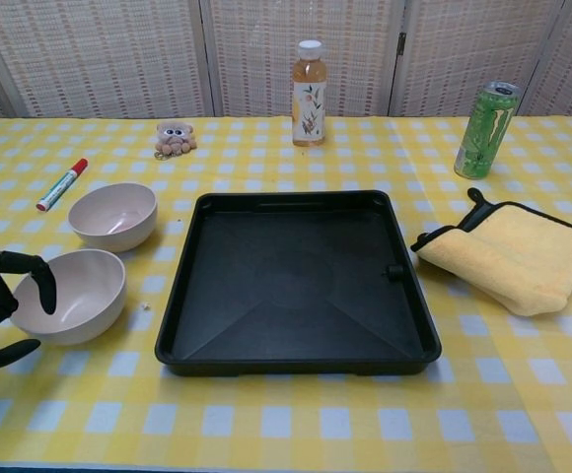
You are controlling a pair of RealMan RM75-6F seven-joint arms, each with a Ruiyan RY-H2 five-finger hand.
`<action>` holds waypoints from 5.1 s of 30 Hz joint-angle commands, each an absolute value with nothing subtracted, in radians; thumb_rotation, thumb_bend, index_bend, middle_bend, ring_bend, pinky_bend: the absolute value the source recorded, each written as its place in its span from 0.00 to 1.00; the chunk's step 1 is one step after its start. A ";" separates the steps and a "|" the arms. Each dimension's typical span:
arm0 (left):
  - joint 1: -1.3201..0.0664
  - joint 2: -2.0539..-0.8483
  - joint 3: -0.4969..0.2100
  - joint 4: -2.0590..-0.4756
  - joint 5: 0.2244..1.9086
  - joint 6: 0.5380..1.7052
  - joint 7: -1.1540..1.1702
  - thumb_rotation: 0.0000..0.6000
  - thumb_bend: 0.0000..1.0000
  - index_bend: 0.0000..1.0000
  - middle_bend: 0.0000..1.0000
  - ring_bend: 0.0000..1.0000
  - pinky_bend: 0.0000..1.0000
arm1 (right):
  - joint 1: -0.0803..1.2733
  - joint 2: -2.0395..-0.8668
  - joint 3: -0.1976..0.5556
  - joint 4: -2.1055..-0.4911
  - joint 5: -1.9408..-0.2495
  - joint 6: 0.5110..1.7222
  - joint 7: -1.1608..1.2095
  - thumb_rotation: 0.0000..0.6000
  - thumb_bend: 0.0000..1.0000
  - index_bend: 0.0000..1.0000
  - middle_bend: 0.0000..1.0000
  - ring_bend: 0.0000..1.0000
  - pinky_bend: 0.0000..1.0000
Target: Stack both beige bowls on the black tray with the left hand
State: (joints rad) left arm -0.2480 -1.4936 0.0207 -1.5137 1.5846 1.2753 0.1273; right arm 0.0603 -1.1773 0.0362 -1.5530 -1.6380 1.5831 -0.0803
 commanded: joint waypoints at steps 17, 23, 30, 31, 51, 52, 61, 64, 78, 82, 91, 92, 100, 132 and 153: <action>-0.308 -1.517 0.021 -1.491 1.542 1.185 0.167 1.00 0.46 0.55 1.00 0.97 1.00 | 0.066 -1.170 0.026 -1.553 -1.643 1.562 -0.069 1.00 0.24 0.00 0.00 0.00 0.00; -0.306 -1.529 0.025 -1.478 1.547 1.204 0.161 1.00 0.47 0.56 1.00 0.97 1.00 | 0.071 -1.167 0.024 -1.553 -1.640 1.549 -0.065 1.00 0.24 0.00 0.00 0.00 0.00; -0.303 -1.555 0.024 -1.434 1.582 1.257 0.162 1.00 0.51 0.63 1.00 1.00 1.00 | 0.075 -1.160 0.019 -1.565 -1.629 1.527 -0.080 1.00 0.24 0.00 0.00 0.00 0.00; -0.303 -1.556 0.026 -1.428 1.588 1.262 0.169 1.00 0.51 0.63 1.00 1.00 1.00 | 0.076 -1.160 0.020 -1.565 -1.628 1.525 -0.082 1.00 0.24 0.00 0.00 0.00 0.00; -0.321 -1.552 -0.012 -1.525 1.651 1.354 0.257 1.00 0.52 0.64 1.00 1.00 1.00 | 0.078 -1.159 0.022 -1.568 -1.635 1.533 -0.074 1.00 0.24 0.00 0.00 0.00 0.00; -0.328 -1.557 -0.020 -1.528 1.645 1.347 0.264 1.00 0.52 0.64 1.00 1.00 1.00 | 0.079 -1.159 0.021 -1.568 -1.636 1.532 -0.072 1.00 0.24 0.00 0.00 0.00 0.00; -0.411 -1.651 -0.113 -1.554 1.602 1.294 0.326 1.00 0.52 0.64 1.00 1.00 1.00 | 0.082 -1.149 0.022 -1.564 -1.634 1.530 -0.043 1.00 0.24 0.00 0.00 0.00 0.00; -0.440 -1.702 -0.136 -1.530 1.578 1.271 0.339 1.00 0.52 0.64 1.00 1.00 1.00 | 0.080 -1.143 0.022 -1.566 -1.637 1.537 -0.029 1.00 0.24 0.00 0.00 0.00 0.00; -0.553 -1.886 -0.185 -1.327 1.483 1.167 0.361 1.00 0.52 0.63 1.00 1.00 1.00 | 0.078 -1.121 0.028 -1.557 -1.614 1.535 0.028 1.00 0.24 0.00 0.00 0.00 0.00; -0.567 -1.919 -0.185 -1.272 1.481 1.174 0.354 1.00 0.52 0.62 1.00 1.00 1.00 | 0.070 -1.117 0.029 -1.558 -1.612 1.546 0.033 1.00 0.24 0.00 0.00 0.00 0.00; -0.582 -1.943 -0.176 -1.264 1.469 1.179 0.351 1.00 0.46 0.47 1.00 1.00 1.00 | 0.063 -1.113 0.037 -1.558 -1.602 1.560 0.044 1.00 0.24 0.00 0.00 0.00 0.00; -0.584 -1.943 -0.174 -1.272 1.468 1.178 0.360 1.00 0.44 0.43 1.00 1.00 1.00 | 0.063 -1.113 0.037 -1.560 -1.602 1.559 0.045 1.00 0.24 0.00 0.00 0.00 0.00; -0.576 -1.892 -0.171 -1.379 1.475 1.219 0.428 1.00 0.35 0.30 1.00 1.00 1.00 | 0.055 -1.107 0.034 -1.559 -1.614 1.575 0.058 1.00 0.24 0.00 0.00 0.00 0.00; -0.488 -1.700 -0.176 -1.355 1.320 1.256 0.438 1.00 0.36 0.52 1.00 1.00 1.00 | 0.053 -1.114 0.017 -1.560 -1.668 1.594 0.041 1.00 0.24 0.00 0.00 0.00 0.00; -0.517 -1.728 -0.196 -1.243 1.245 1.187 0.386 1.00 0.41 0.52 1.00 1.00 1.00 | 0.056 -1.116 0.019 -1.563 -1.649 1.573 0.028 1.00 0.24 0.00 0.00 0.00 0.00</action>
State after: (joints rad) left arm -0.5143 -1.7237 -0.1946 -1.2531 1.2502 1.1921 0.3905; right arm 0.0556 -1.1161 0.0196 -1.5625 -1.6496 1.5742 0.0284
